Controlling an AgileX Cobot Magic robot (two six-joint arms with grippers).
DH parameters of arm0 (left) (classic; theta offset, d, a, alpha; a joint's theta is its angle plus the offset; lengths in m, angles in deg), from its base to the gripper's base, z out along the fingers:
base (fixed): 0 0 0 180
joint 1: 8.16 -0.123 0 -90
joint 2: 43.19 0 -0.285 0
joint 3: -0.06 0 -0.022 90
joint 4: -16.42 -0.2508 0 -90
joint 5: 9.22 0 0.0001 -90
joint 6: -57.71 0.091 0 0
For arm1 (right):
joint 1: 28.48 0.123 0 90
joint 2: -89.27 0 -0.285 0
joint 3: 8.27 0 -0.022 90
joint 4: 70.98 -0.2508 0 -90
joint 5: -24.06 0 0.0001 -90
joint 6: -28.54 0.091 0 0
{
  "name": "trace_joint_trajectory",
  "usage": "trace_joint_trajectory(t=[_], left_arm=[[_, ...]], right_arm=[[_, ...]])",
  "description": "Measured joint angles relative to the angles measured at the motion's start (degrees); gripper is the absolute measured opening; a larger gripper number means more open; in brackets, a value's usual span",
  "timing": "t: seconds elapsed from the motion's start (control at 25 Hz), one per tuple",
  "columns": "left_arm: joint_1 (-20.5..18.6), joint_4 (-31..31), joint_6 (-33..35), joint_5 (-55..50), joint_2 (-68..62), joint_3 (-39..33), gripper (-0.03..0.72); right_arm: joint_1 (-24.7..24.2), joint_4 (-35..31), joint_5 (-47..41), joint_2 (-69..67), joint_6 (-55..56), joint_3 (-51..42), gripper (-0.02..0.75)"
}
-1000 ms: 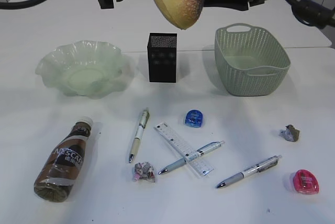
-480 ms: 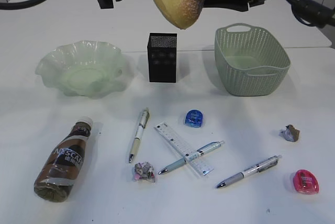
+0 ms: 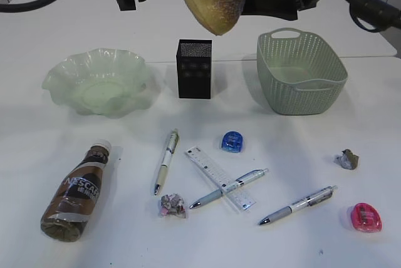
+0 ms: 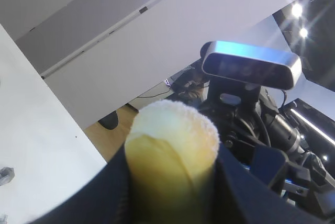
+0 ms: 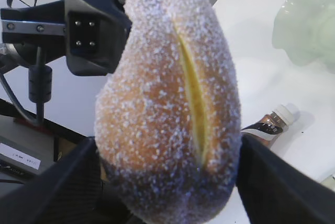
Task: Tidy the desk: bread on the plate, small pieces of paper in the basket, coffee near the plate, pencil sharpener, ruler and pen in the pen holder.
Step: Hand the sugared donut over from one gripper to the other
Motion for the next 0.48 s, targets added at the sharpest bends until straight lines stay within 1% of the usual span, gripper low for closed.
trace_joint_trajectory(t=[0.16,0.48], left_arm=[[0.0,0.0,0.0,-0.35,-0.09,0.0,0.255],[0.0,-1.17,0.0,-0.82,-0.34,2.82,0.253]], right_arm=[[0.0,-0.1,0.0,0.0,0.48,0.0,0.625],[0.0,-0.82,-0.09,0.0,1.9,0.0,0.627]])
